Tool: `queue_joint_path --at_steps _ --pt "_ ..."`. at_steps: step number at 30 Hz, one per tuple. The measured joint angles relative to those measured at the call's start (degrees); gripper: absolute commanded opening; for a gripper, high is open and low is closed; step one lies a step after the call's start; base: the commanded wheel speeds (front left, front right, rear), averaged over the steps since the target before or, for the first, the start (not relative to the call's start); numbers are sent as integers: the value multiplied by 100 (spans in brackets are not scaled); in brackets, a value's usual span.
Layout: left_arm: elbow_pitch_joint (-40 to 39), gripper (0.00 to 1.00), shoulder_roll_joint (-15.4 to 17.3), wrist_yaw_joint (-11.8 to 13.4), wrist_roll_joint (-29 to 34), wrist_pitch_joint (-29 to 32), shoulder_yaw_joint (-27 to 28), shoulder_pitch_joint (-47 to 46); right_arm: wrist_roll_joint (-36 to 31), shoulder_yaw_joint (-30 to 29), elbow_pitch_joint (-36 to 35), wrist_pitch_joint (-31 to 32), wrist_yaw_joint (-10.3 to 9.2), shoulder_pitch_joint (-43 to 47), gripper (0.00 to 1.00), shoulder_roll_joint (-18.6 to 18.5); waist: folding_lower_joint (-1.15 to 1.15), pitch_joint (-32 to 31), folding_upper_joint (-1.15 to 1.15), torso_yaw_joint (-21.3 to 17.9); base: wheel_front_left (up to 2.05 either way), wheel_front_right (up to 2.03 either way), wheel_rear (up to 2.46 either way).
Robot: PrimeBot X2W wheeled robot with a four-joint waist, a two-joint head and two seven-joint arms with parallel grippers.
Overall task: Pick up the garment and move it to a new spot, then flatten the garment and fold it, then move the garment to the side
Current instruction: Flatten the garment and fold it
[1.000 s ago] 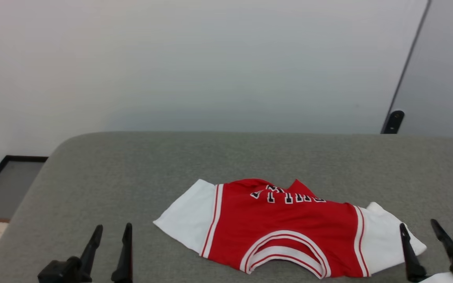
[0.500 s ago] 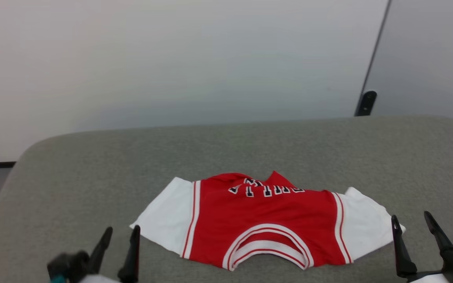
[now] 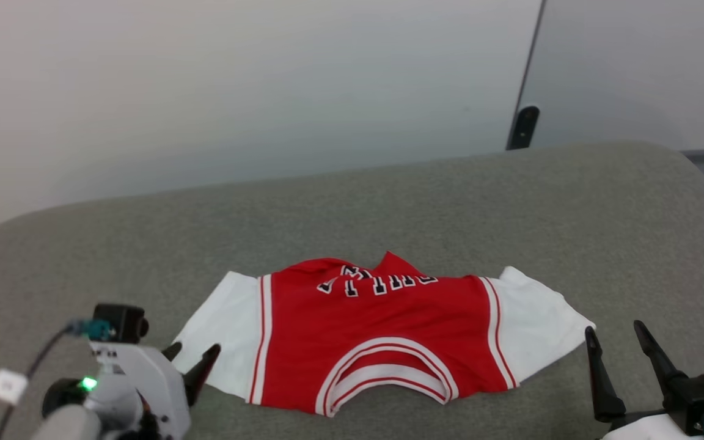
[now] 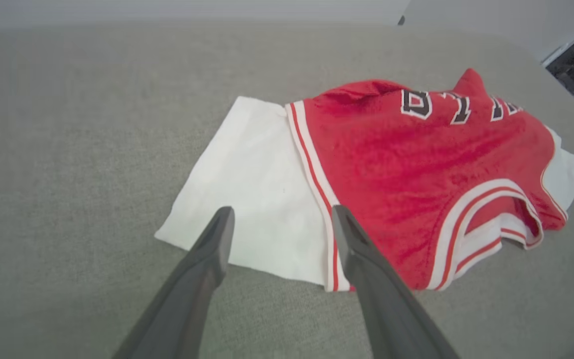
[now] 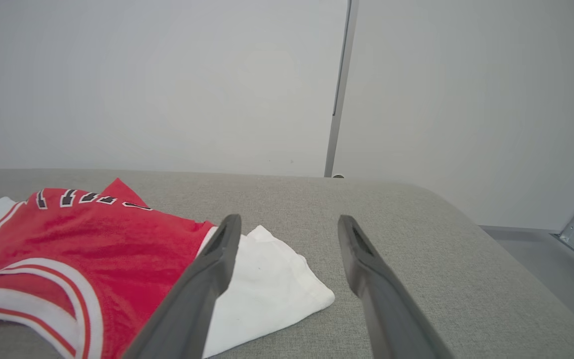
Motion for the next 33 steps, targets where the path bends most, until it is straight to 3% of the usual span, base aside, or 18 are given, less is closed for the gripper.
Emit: queue_joint_path --at_steps 7,12,21,33 --pt "360 100 855 -4 -848 1474 -541 -548 49 49 109 0 0 -126 100 18 0 138 0 -221 0 0 0" --pt "525 100 1209 -4 -1050 1933 -1020 -912 101 54 147 0 0 -133 100 40 0 243 0 -319 0 0 0" --pt "1042 100 1575 -4 -1299 2087 -1669 -1587 194 151 168 0 0 -307 100 30 0 459 0 -499 0 0 0" --pt "1483 100 1733 -4 -1629 2156 -2383 -2090 240 140 83 -1 0 -461 100 54 0 916 0 -685 0 0 0"
